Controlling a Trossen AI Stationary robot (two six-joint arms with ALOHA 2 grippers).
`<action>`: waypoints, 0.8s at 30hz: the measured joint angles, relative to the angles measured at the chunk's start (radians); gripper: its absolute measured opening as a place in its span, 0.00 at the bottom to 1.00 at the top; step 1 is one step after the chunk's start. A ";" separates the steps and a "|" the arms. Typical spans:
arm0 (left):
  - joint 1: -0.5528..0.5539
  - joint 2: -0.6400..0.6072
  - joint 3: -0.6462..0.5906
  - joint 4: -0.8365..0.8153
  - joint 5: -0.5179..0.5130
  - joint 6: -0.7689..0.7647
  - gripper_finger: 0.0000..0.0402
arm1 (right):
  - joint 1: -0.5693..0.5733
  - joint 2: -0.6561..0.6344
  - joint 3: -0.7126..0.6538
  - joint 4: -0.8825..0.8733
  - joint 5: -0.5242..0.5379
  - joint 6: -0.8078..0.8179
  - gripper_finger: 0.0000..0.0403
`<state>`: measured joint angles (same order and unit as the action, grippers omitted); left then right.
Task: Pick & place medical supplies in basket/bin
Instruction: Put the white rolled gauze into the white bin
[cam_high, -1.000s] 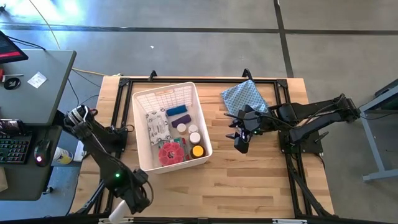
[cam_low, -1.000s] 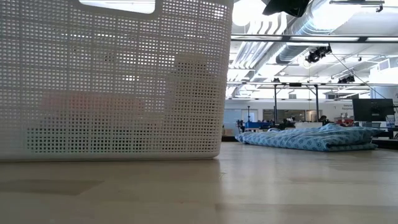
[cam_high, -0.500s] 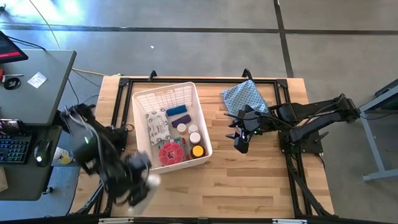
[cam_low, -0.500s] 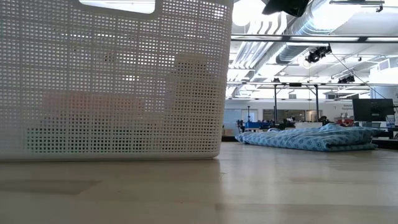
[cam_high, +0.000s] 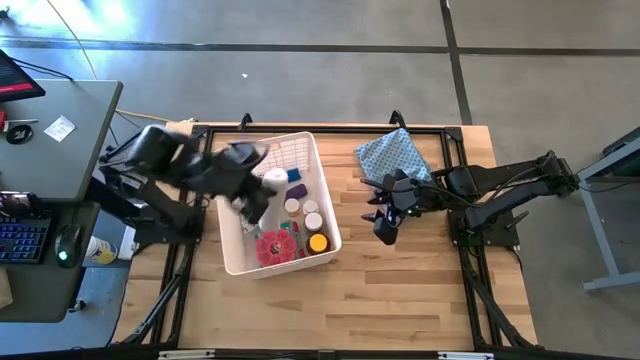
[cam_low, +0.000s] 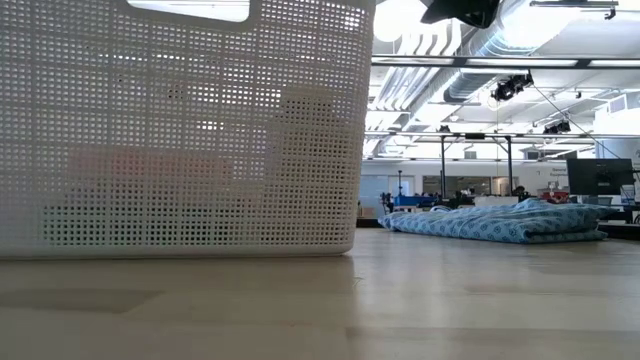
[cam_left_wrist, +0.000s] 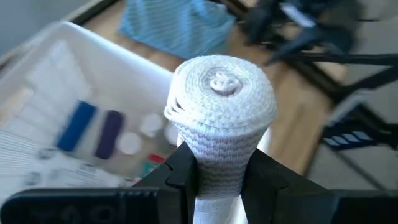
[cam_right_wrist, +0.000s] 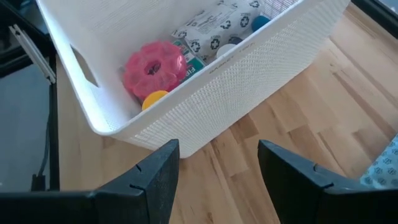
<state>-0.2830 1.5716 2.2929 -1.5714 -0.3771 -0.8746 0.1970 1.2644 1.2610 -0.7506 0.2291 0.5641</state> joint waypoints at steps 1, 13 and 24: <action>0.024 0.000 -0.019 0.001 0.005 0.023 0.32 | 0.000 0.000 0.000 0.000 0.000 0.010 0.52; 0.288 -0.202 -0.583 0.090 0.110 0.032 0.29 | 0.000 0.000 0.000 0.008 0.016 0.106 0.52; 0.495 -0.458 -1.050 0.347 0.264 -0.188 0.31 | -0.002 0.000 0.000 0.021 0.088 0.101 0.52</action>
<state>0.2121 1.1133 1.2426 -1.2242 -0.1135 -1.0630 0.1947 1.2644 1.2610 -0.7294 0.3169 0.6647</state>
